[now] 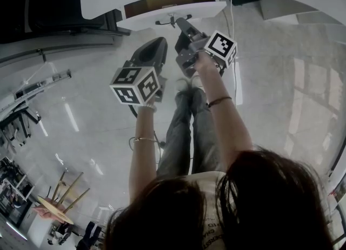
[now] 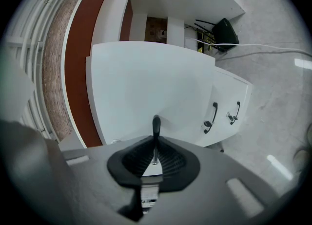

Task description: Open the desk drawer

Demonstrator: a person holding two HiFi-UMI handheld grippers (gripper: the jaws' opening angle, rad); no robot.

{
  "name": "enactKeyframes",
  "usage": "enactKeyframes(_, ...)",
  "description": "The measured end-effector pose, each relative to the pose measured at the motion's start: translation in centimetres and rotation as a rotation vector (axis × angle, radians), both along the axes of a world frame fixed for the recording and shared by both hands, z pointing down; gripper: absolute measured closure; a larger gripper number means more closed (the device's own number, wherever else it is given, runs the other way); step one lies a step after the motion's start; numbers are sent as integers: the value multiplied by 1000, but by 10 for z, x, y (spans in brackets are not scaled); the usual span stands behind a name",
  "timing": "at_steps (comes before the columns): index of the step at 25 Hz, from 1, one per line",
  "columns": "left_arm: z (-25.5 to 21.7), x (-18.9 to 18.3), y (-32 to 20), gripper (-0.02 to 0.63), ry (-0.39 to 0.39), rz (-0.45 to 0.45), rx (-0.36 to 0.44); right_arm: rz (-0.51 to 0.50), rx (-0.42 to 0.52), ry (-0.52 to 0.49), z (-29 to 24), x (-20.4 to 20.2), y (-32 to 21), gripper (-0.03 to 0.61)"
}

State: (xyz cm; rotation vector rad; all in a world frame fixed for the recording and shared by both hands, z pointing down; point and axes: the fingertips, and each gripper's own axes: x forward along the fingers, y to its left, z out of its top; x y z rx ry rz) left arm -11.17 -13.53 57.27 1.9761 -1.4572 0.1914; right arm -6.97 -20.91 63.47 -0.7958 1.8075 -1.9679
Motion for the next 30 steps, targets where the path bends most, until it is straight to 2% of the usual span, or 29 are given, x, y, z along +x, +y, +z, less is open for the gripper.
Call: enactKeyframes(30,5,13,7,615,14,32,-19,7,-5,2,0,7,17,554)
